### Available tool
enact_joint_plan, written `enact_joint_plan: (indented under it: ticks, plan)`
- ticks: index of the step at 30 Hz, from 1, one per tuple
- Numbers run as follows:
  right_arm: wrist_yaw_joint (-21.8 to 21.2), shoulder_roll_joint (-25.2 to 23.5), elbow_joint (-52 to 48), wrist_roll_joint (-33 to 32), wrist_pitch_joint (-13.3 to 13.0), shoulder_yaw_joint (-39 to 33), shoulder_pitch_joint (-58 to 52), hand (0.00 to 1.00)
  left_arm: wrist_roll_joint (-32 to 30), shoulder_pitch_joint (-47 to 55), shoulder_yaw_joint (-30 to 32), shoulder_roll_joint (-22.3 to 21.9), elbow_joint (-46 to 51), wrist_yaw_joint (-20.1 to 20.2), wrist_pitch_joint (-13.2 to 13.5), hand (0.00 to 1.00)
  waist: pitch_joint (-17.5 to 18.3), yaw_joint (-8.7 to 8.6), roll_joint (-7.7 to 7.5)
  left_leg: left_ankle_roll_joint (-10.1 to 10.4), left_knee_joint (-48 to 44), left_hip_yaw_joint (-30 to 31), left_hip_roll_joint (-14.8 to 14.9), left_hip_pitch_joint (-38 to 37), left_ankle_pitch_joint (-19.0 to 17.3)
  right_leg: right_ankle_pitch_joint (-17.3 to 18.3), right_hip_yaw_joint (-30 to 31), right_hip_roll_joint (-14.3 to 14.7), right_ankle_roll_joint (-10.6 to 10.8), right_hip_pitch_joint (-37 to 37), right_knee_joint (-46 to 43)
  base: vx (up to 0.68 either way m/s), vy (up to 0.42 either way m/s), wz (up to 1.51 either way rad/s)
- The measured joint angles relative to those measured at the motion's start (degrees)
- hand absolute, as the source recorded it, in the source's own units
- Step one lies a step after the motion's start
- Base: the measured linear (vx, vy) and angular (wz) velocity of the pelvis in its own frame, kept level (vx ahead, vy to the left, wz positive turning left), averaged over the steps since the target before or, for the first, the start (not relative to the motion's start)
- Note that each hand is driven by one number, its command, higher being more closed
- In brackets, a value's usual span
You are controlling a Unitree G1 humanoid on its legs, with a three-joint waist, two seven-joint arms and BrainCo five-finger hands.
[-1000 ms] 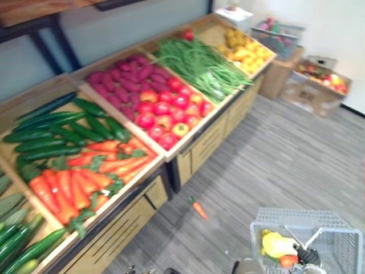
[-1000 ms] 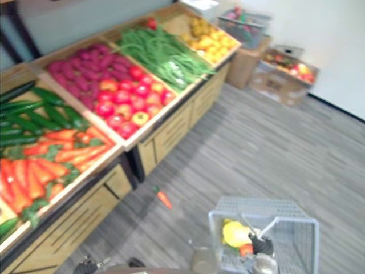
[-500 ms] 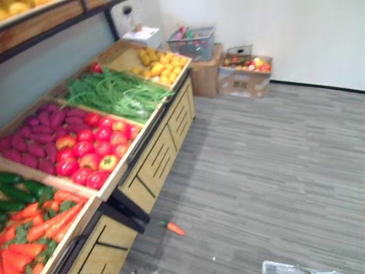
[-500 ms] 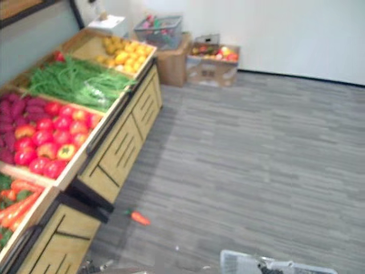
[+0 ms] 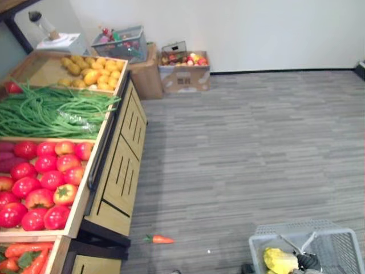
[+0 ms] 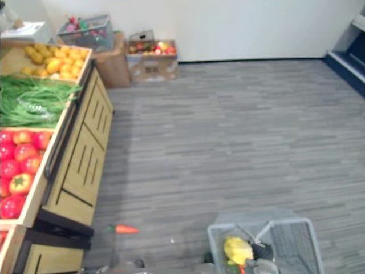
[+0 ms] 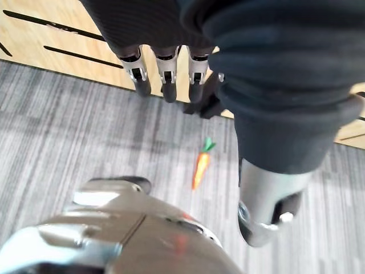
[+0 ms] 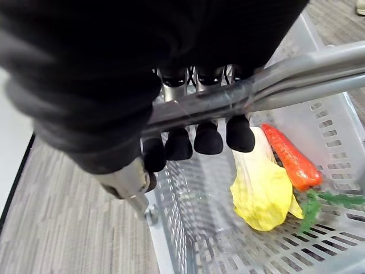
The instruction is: Pick vegetable in the basket
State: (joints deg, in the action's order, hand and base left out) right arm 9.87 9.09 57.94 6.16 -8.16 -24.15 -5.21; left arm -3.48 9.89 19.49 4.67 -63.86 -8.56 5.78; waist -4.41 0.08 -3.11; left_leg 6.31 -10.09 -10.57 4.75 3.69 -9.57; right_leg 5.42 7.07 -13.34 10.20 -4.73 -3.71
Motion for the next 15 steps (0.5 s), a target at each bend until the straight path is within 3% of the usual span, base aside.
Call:
enact_joint_plan:
  ticks: [3, 6, 9, 10, 12, 13, 15]
  plan:
    - [-0.2, -0.4, 2.3, -0.1, 0.7, -0.2, 0.0, 1.00, 0.0, 0.0, 0.0, 0.2, 0.0, 0.0, 0.0, 0.00, 0.1, 0.08, -0.45, 0.3, -0.4, -0.3, 0.5, -0.2, -0.6, -0.1, 0.4, 0.6, -0.2, 0.0, 0.1, 0.05, -0.025, -0.13]
    - [-0.3, -1.5, 3.8, -0.5, 1.3, -1.8, -0.1, 1.00, 0.0, -0.1, 0.0, 0.5, 0.0, 0.0, 0.0, 0.00, 0.1, 0.20, -1.14, -0.2, -3.4, 0.5, 0.7, 0.3, -3.7, 0.4, 0.4, 0.9, -1.2, 0.4, -1.3, 0.10, 0.014, -0.11]
    - [-0.3, -1.9, 3.8, -1.8, 1.7, -4.4, -1.1, 1.00, 0.0, -0.1, -0.1, 0.2, -0.2, -0.1, -0.1, 0.00, 0.0, 0.22, -0.28, -1.6, -5.5, 2.2, 0.8, -1.1, -6.6, 1.0, -1.3, 1.5, -2.3, -1.8, -13.1, 0.11, 0.046, 0.11]
    - [-0.2, -2.3, 3.7, -1.8, 1.7, -4.7, -1.5, 1.00, -0.1, -0.1, -0.1, 0.2, -0.2, -0.1, -0.1, 0.00, -0.2, 0.25, -0.03, -1.9, -5.1, 2.5, 0.6, -2.8, -6.7, 0.7, -1.6, 1.6, -3.1, -4.5, -21.4, 0.13, 0.072, 0.17]
    - [-0.1, -3.0, 3.6, -1.8, 1.7, -4.5, -2.1, 1.00, -0.2, -0.1, 0.0, 0.1, -0.1, -0.1, -0.3, 0.00, -1.2, 0.14, -0.05, -3.0, -3.0, 3.2, 0.4, -6.7, -6.8, -1.4, -1.8, 1.6, -6.9, -8.7, -33.2, 0.16, 0.041, 0.20]
    - [-0.1, -3.8, 3.6, -1.9, 1.8, -4.4, -2.8, 1.00, -0.2, 0.0, 0.0, 0.2, -0.1, 0.0, -0.4, 0.00, -1.2, 0.09, 0.04, -3.3, -2.0, 3.4, 1.1, -8.5, -7.0, 1.6, -2.7, 2.5, -6.3, -9.3, -34.3, 0.17, -0.016, 0.17]
    - [-0.3, -4.5, 3.6, -2.3, 2.1, -3.3, -3.0, 1.00, -0.2, 0.0, 0.1, 0.1, -0.2, 0.0, -0.7, 0.00, -1.2, 0.18, 0.04, -3.1, -0.4, 3.4, 2.1, -10.0, -6.8, 3.3, -5.9, 4.7, -6.8, -10.8, -29.9, 0.20, -0.029, 0.17]
